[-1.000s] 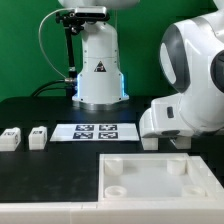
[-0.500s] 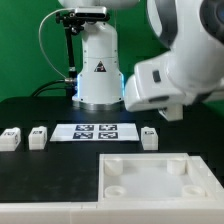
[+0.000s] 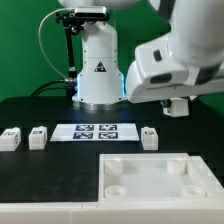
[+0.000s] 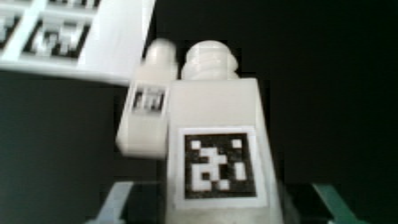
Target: Assemble one leg
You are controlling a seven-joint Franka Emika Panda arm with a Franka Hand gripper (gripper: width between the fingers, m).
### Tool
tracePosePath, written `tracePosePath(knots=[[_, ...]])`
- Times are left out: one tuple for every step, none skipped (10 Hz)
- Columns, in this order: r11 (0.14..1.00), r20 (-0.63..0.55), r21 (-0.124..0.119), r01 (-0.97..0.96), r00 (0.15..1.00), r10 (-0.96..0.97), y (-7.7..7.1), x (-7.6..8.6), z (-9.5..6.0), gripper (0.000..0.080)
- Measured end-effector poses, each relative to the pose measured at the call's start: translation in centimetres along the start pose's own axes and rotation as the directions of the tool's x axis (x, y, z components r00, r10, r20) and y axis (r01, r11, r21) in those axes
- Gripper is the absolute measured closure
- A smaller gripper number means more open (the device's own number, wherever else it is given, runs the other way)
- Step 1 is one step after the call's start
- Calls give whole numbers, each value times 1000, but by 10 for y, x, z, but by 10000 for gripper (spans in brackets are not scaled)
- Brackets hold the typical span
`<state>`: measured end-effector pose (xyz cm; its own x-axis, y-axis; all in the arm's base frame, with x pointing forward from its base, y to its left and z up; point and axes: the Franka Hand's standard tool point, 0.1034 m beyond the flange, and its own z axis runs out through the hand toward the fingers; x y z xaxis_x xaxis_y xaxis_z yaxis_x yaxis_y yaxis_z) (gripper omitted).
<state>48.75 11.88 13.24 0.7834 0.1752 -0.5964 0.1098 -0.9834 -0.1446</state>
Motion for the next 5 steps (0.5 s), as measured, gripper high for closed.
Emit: tracePosePath(knots=[[1000,-104,-10,22,994,-23,9,9,-38,508],[998,-213,-26,52,975,-56,16,17,-69,508],[999,-267,-28,46,962,-52,18,20,-85,508],[998,-352,-36,42,935,-52,18,29,-90,508],[998,-468,-48,32,882,-50,20,34,-92,508]])
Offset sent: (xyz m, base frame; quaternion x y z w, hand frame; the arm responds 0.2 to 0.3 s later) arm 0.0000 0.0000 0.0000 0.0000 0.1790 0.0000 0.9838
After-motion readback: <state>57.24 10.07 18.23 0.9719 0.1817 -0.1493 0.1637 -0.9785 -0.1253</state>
